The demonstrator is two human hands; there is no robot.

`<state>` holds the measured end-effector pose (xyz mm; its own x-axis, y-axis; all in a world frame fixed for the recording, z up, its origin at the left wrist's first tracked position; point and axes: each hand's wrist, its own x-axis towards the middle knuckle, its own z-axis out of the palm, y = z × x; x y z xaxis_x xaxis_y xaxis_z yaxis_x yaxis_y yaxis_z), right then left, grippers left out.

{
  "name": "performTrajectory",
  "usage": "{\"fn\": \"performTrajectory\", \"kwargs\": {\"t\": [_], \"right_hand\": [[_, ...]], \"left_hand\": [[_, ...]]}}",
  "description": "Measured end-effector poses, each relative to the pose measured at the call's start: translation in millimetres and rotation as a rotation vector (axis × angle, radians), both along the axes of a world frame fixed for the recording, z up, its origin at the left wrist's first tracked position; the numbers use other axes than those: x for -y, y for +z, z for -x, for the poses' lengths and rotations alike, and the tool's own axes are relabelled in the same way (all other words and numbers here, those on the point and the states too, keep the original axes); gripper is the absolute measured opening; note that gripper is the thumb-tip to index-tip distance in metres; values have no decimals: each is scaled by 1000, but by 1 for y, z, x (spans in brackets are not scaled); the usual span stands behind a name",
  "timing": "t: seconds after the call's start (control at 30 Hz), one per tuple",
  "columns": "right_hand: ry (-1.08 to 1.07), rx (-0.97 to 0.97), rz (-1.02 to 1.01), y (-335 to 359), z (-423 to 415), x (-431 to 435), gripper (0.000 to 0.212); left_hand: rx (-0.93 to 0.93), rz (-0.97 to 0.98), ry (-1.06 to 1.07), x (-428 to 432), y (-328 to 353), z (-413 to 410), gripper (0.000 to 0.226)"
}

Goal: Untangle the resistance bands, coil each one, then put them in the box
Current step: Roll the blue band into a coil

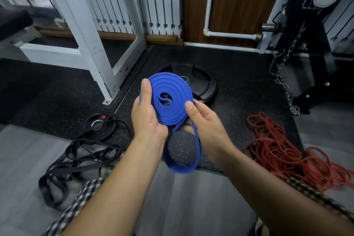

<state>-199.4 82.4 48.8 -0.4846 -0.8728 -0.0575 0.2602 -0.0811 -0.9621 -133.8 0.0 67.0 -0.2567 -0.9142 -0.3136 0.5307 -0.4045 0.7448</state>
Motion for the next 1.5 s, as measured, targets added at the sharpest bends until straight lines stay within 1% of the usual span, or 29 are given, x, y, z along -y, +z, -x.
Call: {"fn": "performTrajectory", "kwargs": {"t": [0.07, 0.13, 0.2, 0.27, 0.33, 0.37, 0.4, 0.47, 0.5, 0.53, 0.57, 0.6, 0.67, 0.8, 0.87, 0.97, 1.0, 1.07, 1.1, 1.13, 1.23, 1.33, 1.4, 1.5], "right_hand": [[-53, -56, 7, -2, -3, 1, 19], [-88, -39, 25, -3, -1, 0, 17], [-98, -22, 4, -3, 5, 0, 16], [-78, -54, -41, -2, 14, 0, 20], [-22, -84, -61, 3, 26, -3, 26], [18, -95, -63, 7, 33, -5, 26], [65, -125, -71, 12, 39, -8, 24], [158, -239, -112, 17, 44, -14, 18], [202, -296, -132, 18, 44, -15, 17], [242, -338, -148, 18, 41, -16, 16], [269, -362, -158, 17, 38, -16, 15], [278, -364, -158, 16, 36, -16, 15], [248, -324, -120, 16, 35, -14, 16], [84, -191, -49, 8, 29, -6, 18], [31, -142, -53, 0, 20, -2, 24], [-35, -121, -52, -8, 9, 4, 39], [-77, -107, -39, -11, 7, 6, 40], [-173, -98, -19, -13, 3, 10, 29], [-210, -85, -10, -15, 0, 12, 21], [-236, -60, -3, -16, -3, 14, 18], [-288, 33, 28, -17, -6, 19, 18], [-327, 44, 19, -21, -4, 22, 14], [-337, 33, 5, -23, -4, 23, 7], [-339, 51, 8, -23, -11, 24, 6]], "left_hand": [[2, -26, -2, -4, -3, 3, 31], [-6, -74, -31, -11, -5, 7, 40], [-1, -137, -59, -16, -7, 8, 48], [42, -144, -137, -13, -7, 4, 51], [106, -71, -283, -5, -4, -1, 55], [165, 3, -340, 0, -2, -4, 57], [252, 102, -367, 6, 1, -7, 53], [420, 293, -391, 14, 4, -14, 34], [476, 365, -456, 16, 4, -16, 30], [505, 396, -548, 15, 4, -18, 29], [513, 387, -619, 13, 3, -19, 26], [500, 354, -633, 10, 0, -18, 22], [439, 290, -543, 6, -4, -16, 17], [228, 171, -339, 2, -5, -10, 21], [173, 72, -242, 3, -7, -9, 23], [127, -65, -118, 1, -9, -4, 30], [102, -113, -78, -1, -9, -2, 33], [60, -194, -19, -2, -8, 1, 36], [39, -224, -2, -2, -7, 3, 37], [23, -248, 7, -1, -7, 4, 38], [-9, -302, 15, 1, -7, 7, 42], [-32, -339, -3, 0, -6, 7, 45], [-61, -364, -13, 0, -5, 6, 43], [-96, -402, -33, 2, 0, 1, 36]]}}
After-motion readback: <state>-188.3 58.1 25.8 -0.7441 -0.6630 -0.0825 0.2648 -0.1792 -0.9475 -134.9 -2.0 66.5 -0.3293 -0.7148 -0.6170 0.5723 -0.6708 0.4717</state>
